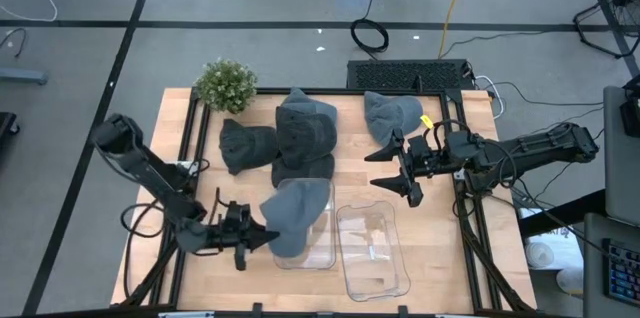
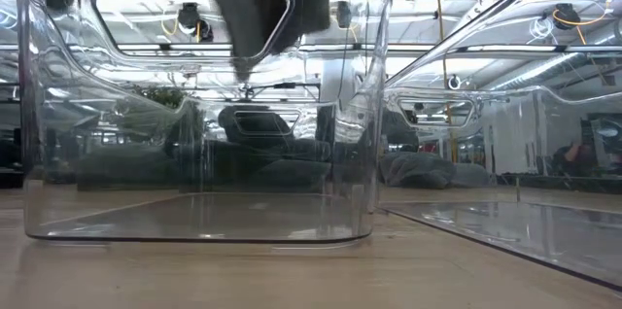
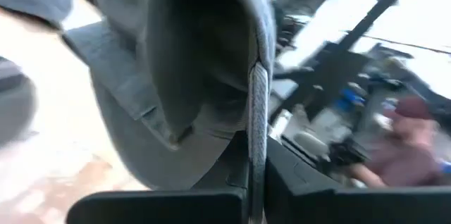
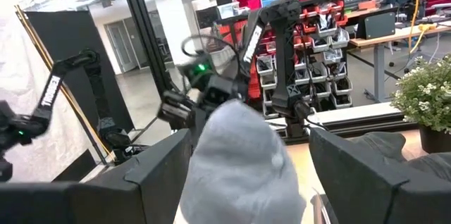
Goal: Pick & Place hat
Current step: Put the bottom right gray cap into the left transparent bin, then adjust the left transparent bin
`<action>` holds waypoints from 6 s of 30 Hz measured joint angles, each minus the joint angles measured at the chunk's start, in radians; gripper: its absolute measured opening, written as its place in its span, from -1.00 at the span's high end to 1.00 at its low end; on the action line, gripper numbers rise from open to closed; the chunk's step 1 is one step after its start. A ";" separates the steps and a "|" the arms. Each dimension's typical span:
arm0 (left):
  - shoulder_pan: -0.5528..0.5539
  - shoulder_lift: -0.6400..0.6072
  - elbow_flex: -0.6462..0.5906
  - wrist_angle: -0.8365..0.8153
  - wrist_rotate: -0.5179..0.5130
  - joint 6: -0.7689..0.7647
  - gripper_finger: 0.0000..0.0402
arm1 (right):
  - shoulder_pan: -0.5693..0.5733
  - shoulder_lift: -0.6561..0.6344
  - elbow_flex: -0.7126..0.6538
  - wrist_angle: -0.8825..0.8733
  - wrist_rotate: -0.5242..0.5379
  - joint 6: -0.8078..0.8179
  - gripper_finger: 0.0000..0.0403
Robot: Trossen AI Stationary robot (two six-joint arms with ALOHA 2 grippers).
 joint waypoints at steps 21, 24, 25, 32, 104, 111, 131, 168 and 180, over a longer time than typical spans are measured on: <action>0.133 0.164 -0.072 0.105 0.199 -0.061 0.57 | 0.000 0.000 0.000 0.008 0.000 -0.003 -0.37; 0.137 0.164 -0.072 0.058 0.201 -0.110 0.42 | 0.000 0.000 0.000 0.008 0.000 -0.003 -0.37; 0.141 0.164 -0.072 0.040 0.200 -0.128 0.37 | 0.000 0.000 0.000 0.007 0.000 -0.003 -0.37; 0.147 0.152 -0.072 0.015 0.209 -0.106 -0.05 | 0.000 0.000 0.000 0.007 0.000 -0.003 -0.37; 0.394 0.447 0.687 -1.280 0.718 0.344 0.98 | 0.000 0.000 0.000 -0.015 0.000 -0.003 -0.37; 0.383 0.340 0.686 -1.355 0.698 0.291 0.99 | 0.000 0.000 0.000 -0.015 0.000 -0.003 -0.37; 0.279 0.348 0.685 -1.643 0.853 0.016 0.99 | 0.000 0.000 0.000 -0.015 0.000 0.004 -0.37; 0.268 0.276 0.684 -1.584 0.699 0.112 0.99 | 0.000 0.000 -0.001 -0.022 0.002 0.004 -0.37; 0.529 0.284 0.684 -1.689 0.643 0.296 0.99 | 0.000 0.000 -0.001 -0.036 0.001 -0.004 -0.37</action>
